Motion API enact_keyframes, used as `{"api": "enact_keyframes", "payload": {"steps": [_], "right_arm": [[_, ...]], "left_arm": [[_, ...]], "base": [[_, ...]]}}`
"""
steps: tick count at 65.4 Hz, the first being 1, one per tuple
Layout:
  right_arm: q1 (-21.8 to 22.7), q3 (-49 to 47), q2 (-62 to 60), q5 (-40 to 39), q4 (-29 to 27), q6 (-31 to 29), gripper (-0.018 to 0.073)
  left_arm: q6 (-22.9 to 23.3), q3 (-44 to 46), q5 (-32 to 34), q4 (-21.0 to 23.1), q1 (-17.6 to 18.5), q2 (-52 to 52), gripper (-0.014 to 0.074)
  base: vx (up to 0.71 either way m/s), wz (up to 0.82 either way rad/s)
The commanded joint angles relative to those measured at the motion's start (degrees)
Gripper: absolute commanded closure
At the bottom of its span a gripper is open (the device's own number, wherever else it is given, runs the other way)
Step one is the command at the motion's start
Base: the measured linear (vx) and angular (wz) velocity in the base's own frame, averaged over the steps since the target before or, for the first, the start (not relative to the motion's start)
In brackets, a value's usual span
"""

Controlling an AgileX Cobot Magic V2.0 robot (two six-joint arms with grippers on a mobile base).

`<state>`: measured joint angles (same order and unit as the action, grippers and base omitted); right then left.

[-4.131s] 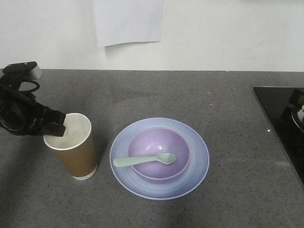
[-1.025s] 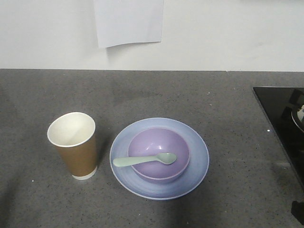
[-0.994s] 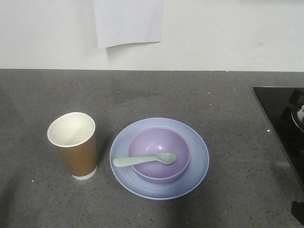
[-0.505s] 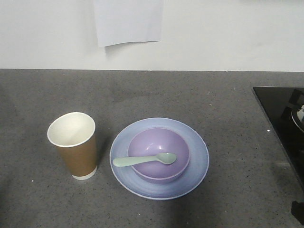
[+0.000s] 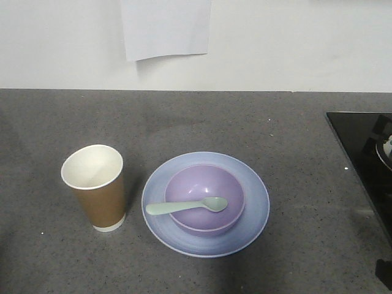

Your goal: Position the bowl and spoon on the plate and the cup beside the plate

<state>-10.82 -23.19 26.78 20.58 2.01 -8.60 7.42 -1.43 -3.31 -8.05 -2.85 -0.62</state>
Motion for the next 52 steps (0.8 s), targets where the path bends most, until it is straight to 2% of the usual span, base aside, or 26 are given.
{"api": "enact_keyframes", "payload": {"steps": [1, 52], "right_arm": [[0.4, -1.6, 0.2, -4.1, 0.2, 0.0, 0.0564], [0.4, -1.6, 0.2, -4.1, 0.1, 0.0, 0.0564]], "left_arm": [[1.0, -1.5, 4.2, -0.2, 0.1, 0.2, 0.0603], [1.0, -1.5, 4.2, -0.2, 0.1, 0.2, 0.0603]], "base": [[0.00, 0.00], [0.00, 0.00]]}}
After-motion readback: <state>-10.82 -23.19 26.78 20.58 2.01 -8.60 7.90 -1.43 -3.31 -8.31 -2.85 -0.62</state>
